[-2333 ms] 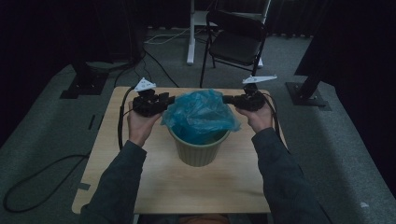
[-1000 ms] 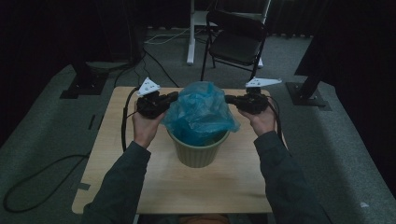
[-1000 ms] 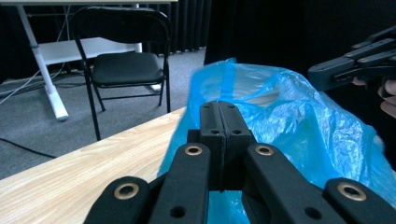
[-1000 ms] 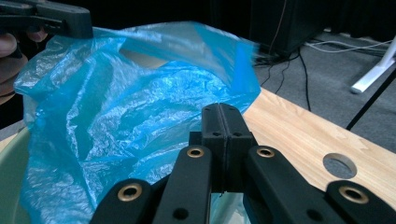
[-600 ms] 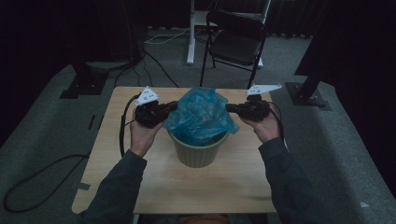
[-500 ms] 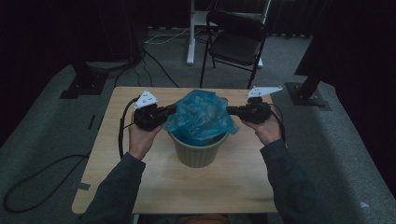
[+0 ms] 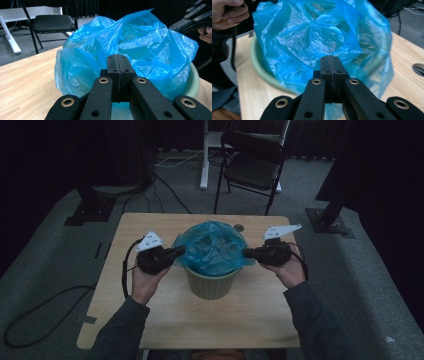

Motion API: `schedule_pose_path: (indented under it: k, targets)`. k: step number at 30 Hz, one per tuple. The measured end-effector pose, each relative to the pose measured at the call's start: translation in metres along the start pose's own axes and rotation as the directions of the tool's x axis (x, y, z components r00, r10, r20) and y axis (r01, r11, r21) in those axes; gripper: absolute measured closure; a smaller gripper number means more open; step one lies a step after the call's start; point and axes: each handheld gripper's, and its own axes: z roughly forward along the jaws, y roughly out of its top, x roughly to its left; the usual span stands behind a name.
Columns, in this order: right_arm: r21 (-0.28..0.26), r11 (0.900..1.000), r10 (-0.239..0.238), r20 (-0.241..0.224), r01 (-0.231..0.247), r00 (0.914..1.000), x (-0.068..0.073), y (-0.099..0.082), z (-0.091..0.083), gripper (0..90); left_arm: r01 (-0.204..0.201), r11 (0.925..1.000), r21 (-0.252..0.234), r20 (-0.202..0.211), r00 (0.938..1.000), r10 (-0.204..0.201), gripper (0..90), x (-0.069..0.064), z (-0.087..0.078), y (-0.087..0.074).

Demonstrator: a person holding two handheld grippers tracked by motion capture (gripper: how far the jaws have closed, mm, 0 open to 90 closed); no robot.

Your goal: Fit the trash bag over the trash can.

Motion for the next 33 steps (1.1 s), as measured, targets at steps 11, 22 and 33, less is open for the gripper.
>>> schedule_pose_path:
  k: [11,22,33]
  targets:
    - [0.016,0.9999,0.004,-0.034,-0.003,0.9994,0.007,-0.016,-0.002,90.0,0.023,0.9996,0.017,0.018,0.9996,-0.024,89.5,0.000,-0.005,-0.018]
    - [0.035,0.9993,-0.013,-0.069,0.016,0.9975,0.018,-0.028,0.000,90.0,0.017,0.9996,0.023,0.021,0.9996,-0.018,89.4,-0.008,-0.011,-0.032]
    - [0.049,0.9987,-0.011,-0.103,0.016,0.9946,0.020,-0.035,0.002,90.0,0.033,0.9992,0.025,0.039,0.9987,-0.034,89.5,-0.013,-0.011,-0.042]
